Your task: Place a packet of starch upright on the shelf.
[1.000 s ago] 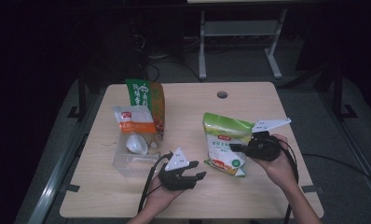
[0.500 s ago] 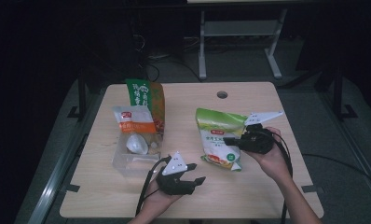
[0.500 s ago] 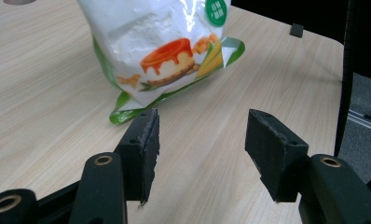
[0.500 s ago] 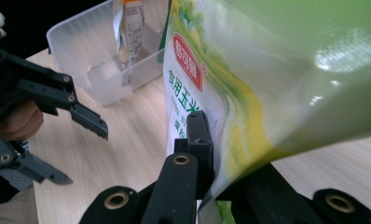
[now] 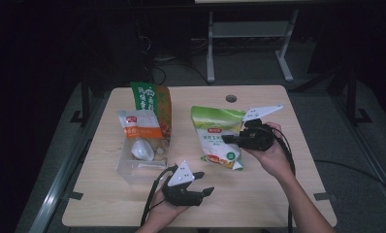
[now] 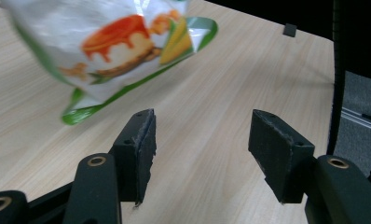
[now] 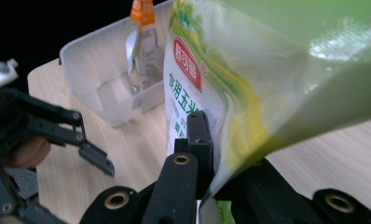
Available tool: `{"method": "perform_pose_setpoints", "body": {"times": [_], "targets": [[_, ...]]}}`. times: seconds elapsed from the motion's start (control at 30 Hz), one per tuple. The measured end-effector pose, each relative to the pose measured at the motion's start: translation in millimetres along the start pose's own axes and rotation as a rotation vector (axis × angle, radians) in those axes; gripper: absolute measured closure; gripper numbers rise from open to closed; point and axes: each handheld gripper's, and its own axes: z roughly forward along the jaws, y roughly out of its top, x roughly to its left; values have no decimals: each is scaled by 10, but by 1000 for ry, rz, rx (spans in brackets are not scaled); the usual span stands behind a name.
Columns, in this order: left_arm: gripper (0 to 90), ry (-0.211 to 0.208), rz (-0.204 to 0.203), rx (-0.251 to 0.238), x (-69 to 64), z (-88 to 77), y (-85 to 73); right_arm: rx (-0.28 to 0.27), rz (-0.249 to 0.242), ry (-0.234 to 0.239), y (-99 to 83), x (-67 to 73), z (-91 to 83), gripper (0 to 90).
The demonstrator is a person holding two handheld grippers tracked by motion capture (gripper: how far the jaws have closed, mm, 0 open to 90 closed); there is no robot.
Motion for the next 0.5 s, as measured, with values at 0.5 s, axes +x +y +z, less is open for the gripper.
{"method": "perform_pose_setpoints", "body": {"times": [0.5], "targets": [[380, -22, 23, 9, -93, -6, -29, -2, -53, 44, 382, 132, 191, 889]]}}
